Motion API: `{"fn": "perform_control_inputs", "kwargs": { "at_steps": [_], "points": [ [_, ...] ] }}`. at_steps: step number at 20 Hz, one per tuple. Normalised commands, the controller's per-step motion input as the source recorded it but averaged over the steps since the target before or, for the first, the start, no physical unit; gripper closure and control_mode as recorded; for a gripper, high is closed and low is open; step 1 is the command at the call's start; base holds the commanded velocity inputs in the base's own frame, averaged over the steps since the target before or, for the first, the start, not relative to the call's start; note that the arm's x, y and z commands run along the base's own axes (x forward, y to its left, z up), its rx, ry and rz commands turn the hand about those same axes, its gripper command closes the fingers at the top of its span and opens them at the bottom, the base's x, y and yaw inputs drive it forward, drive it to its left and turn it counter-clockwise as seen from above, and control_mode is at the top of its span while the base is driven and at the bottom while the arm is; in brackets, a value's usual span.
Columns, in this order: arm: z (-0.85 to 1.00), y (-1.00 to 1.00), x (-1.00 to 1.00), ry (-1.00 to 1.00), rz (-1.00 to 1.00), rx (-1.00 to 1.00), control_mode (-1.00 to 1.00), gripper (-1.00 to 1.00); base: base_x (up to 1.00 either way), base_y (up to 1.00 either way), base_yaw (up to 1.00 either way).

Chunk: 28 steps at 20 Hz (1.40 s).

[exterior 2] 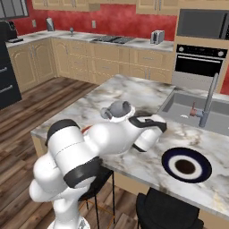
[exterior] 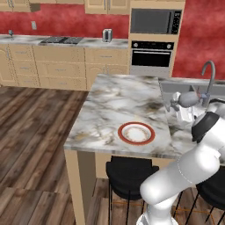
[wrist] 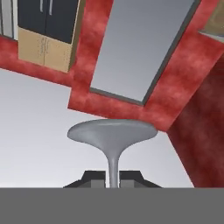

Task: Retrieve the wine glasses from the counter and place one next to each plate.

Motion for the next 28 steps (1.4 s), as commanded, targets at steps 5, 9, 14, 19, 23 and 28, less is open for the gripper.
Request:
{"fn": "perform_control_inputs", "kwargs": {
  "at_steps": [5,9,14,19,23,28],
  "points": [
    [0.19,-0.04,0.10,0.36,-0.01,-0.29,-1.00,1.00,0.00,0.00,0.00],
    [0.02,-0.05,0.08,0.29,0.00,-0.25,-1.00,1.00,0.00,0.00,0.00],
    [0.00,0.00,0.00,0.10,0.00,-0.26,-1.00,1.00,0.00,0.00,0.00],
    [-0.07,0.00,0.00,0.00,0.00,-0.02,-1.00,1.00,0.00,0.00,0.00],
    [-0.15,0.00,0.00,0.00,0.00,0.00,-1.00,1.00,0.00,0.00,0.00],
    [-0.27,0.00,0.00,0.00,0.00,0.00,-1.00,1.00,0.00,0.00,0.00]
  ]
}}
